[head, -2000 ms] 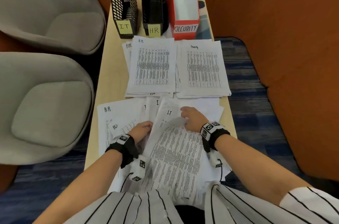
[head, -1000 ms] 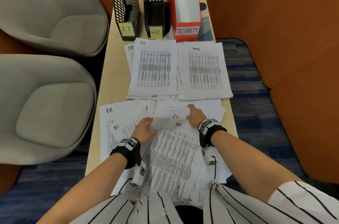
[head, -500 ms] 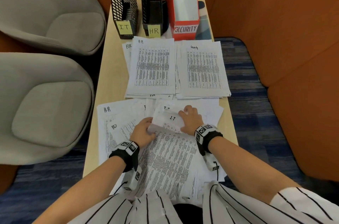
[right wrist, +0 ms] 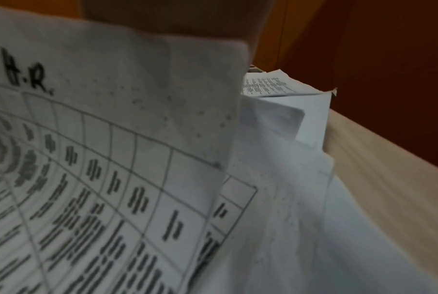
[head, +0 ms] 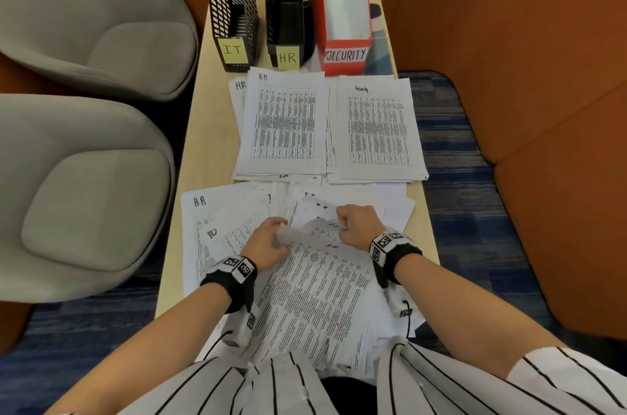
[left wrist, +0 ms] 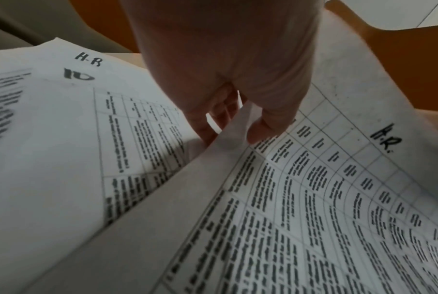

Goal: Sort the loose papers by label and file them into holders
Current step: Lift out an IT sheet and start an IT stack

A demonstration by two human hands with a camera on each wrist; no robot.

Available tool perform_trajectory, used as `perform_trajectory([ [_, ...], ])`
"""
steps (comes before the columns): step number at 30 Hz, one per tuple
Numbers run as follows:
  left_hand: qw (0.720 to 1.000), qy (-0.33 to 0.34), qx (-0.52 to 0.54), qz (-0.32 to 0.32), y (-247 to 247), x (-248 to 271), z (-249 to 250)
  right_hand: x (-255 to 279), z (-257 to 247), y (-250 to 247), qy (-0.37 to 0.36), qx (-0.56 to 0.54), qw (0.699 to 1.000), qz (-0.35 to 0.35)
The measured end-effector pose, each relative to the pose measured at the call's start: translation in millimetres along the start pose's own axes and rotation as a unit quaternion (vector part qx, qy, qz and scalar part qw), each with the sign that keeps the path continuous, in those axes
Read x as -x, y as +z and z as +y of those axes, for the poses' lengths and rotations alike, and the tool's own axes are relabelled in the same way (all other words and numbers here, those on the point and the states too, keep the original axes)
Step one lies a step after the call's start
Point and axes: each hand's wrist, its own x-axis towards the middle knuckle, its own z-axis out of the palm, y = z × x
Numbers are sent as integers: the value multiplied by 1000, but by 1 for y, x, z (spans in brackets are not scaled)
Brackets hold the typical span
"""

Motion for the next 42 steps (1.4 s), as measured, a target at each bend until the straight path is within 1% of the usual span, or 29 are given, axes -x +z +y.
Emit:
perform_trajectory([
  [2,1000,1,-2,10,-1,-3,3,-2,-1,-2,37,-70,997,8],
  [4,1000,10,-13,6,0,-7,4,-6,-7,-6,72,-93,993,-2],
  [5,1000,10,-19,3,2,-9,3,-8,-11,-8,86,-80,993,-13],
  [7,1000,-13,-21,-6,4,-13,4,-15,-15,-11,126,-45,990,-50],
  [9,999,-34,1,-6,6,-16,7,-20,-18,-12,149,-34,984,-89],
  [11,999,-39,12,-5,6,-17,9,-22,-20,-8,152,-27,983,-95],
  [14,999,-36,-6,-40,3,-16,13,-22,-21,-2,171,-25,982,-79],
  [16,999,-2,-17,-39,2,-14,15,-24,-19,-2,174,-51,980,-77],
  [18,998,52,-18,-36,3,-9,19,-25,-14,-4,164,-81,981,-60],
  [21,986,123,-92,-63,5,-3,21,-22,-3,-1,109,-91,990,6],
  [22,985,129,-92,-67,5,-3,17,-18,0,0,93,-76,992,28],
  [23,988,121,-78,-56,4,-3,13,-15,4,2,82,-49,994,47],
  [25,997,71,-40,-6,1,-5,7,-10,10,4,69,35,994,82],
  [27,999,21,-25,7,-3,-9,5,-14,13,2,41,70,994,79],
  [29,1000,19,-20,-14,-5,-12,10,-21,6,-8,41,35,998,25],
  [31,999,40,1,-21,-7,-10,18,-28,-3,-18,76,9,996,-36],
  [32,999,52,12,-10,-8,-8,19,-29,-9,-23,89,28,994,-54],
  [33,998,63,22,10,-7,-6,19,-30,-13,-26,90,58,992,-67],
  [34,997,60,33,29,-5,-5,16,-29,-19,-29,85,82,990,-82],
  [35,997,43,52,48,-4,-5,13,-29,-23,-32,66,94,989,-95],
  [36,995,3,67,70,-5,-5,12,-27,-28,-36,47,83,990,-104],
  [38,988,-89,65,104,-7,-6,5,-26,-35,-50,32,27,995,-96],
  [39,988,-115,50,94,-10,-7,2,-26,-39,-62,31,18,996,-83],
  [40,989,-120,44,72,-15,-6,4,-27,-44,-76,31,25,997,-66],
  [42,993,-84,77,39,-27,-4,13,-28,-59,-108,28,61,997,-25],
])
